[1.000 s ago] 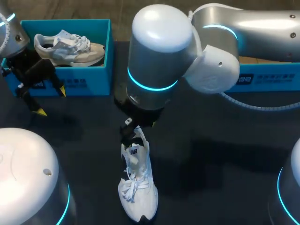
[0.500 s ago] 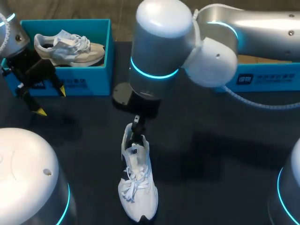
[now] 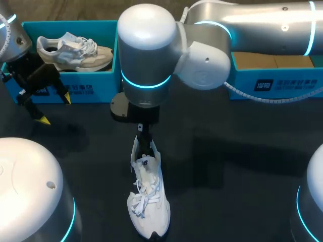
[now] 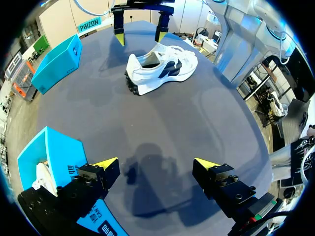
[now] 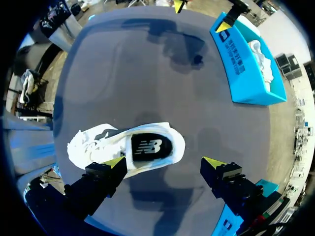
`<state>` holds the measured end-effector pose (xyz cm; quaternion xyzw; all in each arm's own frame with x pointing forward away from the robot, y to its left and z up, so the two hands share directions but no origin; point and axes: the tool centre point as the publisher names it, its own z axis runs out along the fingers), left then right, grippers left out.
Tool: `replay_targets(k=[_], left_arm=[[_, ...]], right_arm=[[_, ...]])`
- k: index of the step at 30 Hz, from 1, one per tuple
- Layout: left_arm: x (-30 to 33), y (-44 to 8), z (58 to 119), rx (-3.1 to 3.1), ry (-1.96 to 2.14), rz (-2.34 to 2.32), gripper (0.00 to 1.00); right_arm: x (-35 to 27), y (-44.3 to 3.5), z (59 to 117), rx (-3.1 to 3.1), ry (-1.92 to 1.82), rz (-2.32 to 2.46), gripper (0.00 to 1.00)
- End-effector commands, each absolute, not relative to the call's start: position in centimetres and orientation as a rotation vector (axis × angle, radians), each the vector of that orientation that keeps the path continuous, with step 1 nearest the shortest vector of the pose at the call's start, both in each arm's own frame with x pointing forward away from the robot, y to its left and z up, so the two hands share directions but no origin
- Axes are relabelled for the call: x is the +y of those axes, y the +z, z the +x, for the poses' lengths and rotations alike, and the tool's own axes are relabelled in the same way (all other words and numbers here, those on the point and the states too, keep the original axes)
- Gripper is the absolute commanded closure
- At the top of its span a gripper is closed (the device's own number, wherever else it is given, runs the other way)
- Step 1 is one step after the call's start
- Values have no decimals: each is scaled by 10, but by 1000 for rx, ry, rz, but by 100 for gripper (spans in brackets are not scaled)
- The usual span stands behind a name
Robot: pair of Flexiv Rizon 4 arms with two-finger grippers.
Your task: Take the shoe out of the shoebox, open the shoe tongue, remove and reinsert the insole, then place the shoe into the shoebox
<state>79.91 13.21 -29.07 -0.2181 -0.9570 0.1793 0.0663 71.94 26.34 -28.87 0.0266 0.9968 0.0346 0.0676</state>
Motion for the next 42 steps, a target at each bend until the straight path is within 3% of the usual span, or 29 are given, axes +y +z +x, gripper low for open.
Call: replay_targets(k=[1, 42], left_arm=[[132, -291, 799, -2887, 535, -657, 0], [132, -291, 799, -2887, 535, -657, 0]], right_arm=[[268, -303, 730, 3018, 110, 51, 0], [278, -386, 772, 3053, 127, -94, 0]])
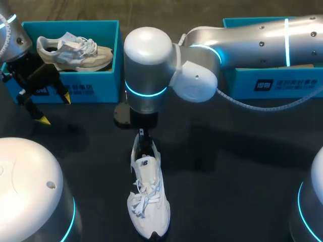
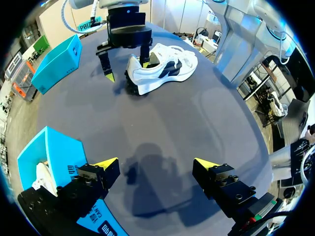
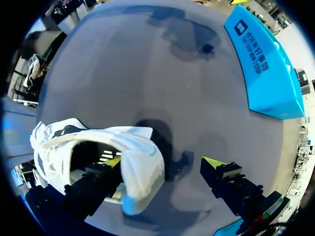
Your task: Take the shoe out of the shoebox, open the shoe tongue, remove and reinsert the insole, then place the shoe into the shoebox
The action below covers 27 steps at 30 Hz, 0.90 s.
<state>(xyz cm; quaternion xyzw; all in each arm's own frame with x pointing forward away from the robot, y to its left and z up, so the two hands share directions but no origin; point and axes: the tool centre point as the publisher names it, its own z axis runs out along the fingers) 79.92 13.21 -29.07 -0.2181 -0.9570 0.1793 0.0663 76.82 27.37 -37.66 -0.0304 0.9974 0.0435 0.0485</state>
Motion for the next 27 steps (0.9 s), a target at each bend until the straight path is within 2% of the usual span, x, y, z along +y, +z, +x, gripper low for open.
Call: replay_targets(k=[1, 6, 8, 9, 10, 12, 13, 27], left_arm=[[132, -291, 799, -2887, 535, -657, 0], [132, -291, 799, -2887, 535, -657, 0], [132, -291, 799, -2887, 535, -657, 0], [132, -291, 799, -2887, 535, -657, 0], [132, -291, 799, -2887, 535, -657, 0], [132, -291, 799, -2887, 535, -657, 0], [132, -291, 799, -2887, 535, -657, 0], [132, -291, 799, -2887, 535, -657, 0]], right_arm=[[277, -387, 772, 3055, 127, -94, 0], [277, -393, 773, 3078, 111, -98, 0], [277, -396, 772, 3082, 114, -99, 11], [276, -397, 772, 3085, 114, -100, 24], [276, -398, 772, 3090, 113, -100, 53], [276, -400, 770, 3095, 115, -98, 76], [276, -400, 770, 3096, 118, -96, 99], [271, -384, 758, 3058, 120, -62, 100]])
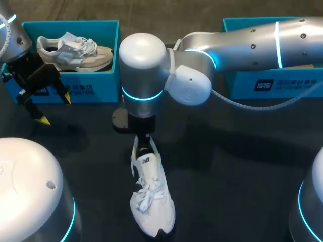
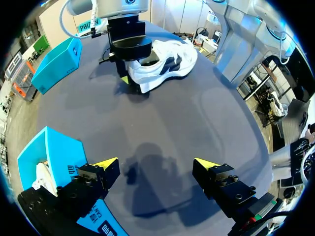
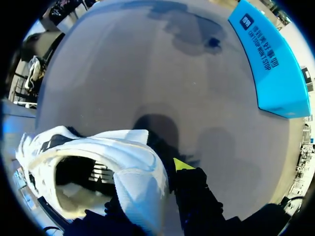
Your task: Take the shoe out of the shoebox, open the shoe tongue, remove and reinsert the insole, then place the shoe into the shoebox
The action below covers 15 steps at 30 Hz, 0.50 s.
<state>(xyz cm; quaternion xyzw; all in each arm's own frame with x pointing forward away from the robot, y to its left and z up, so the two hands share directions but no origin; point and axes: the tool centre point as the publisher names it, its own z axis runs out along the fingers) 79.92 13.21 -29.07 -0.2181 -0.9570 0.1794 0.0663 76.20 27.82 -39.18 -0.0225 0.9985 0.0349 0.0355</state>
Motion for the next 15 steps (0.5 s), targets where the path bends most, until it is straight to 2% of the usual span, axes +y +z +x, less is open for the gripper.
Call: replay_targets(k=[1, 15], left_arm=[[132, -291, 799, -2887, 535, -657, 0], [132, -291, 799, -2887, 535, -657, 0]], right_arm=[[270, -381, 757, 3052, 107, -56, 100], [230, -309, 800, 2968, 17, -6, 100]])
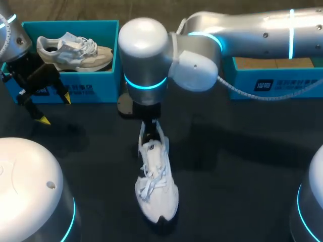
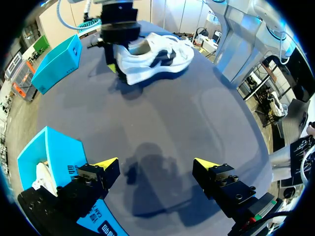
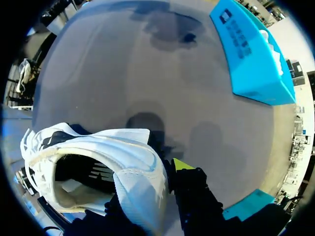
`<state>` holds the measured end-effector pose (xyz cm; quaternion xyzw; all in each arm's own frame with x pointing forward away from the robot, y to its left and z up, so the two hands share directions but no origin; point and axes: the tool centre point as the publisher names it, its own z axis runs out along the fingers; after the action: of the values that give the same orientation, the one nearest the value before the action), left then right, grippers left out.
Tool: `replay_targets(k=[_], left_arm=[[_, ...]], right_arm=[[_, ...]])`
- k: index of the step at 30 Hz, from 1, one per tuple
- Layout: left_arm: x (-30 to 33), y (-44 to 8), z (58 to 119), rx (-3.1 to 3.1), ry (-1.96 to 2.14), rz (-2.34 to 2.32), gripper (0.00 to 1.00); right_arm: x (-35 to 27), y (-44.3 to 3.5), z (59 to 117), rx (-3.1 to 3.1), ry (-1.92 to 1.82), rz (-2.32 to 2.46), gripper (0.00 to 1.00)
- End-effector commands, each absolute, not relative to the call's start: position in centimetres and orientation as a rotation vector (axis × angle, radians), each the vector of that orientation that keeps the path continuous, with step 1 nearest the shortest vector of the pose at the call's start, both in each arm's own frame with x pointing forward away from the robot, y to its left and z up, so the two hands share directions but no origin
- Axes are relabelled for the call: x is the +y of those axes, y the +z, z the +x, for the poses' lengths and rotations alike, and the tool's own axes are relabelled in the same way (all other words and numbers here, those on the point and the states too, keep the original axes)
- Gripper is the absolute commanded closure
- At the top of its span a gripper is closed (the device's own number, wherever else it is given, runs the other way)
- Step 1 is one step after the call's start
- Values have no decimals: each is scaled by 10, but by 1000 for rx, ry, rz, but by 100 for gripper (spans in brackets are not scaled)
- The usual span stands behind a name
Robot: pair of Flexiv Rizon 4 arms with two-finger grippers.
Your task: Take the shoe out of the shoebox, open the shoe tongue, remove and reinsert the insole, then place the shoe into the shoebox
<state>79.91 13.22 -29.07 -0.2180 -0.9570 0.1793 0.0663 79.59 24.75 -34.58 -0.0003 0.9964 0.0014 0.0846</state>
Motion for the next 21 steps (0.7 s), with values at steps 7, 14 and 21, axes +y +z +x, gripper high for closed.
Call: replay_targets(k=[7, 14, 21], left_arm=[[132, -291, 799, -2887, 535, -657, 0], [132, -291, 799, -2887, 535, -657, 0], [132, -291, 799, -2887, 535, -657, 0]], right_arm=[[212, -265, 822, 2943, 10, -48, 100], [191, -227, 840, 2914, 40, -99, 100], [191, -227, 840, 2914, 40, -99, 100]])
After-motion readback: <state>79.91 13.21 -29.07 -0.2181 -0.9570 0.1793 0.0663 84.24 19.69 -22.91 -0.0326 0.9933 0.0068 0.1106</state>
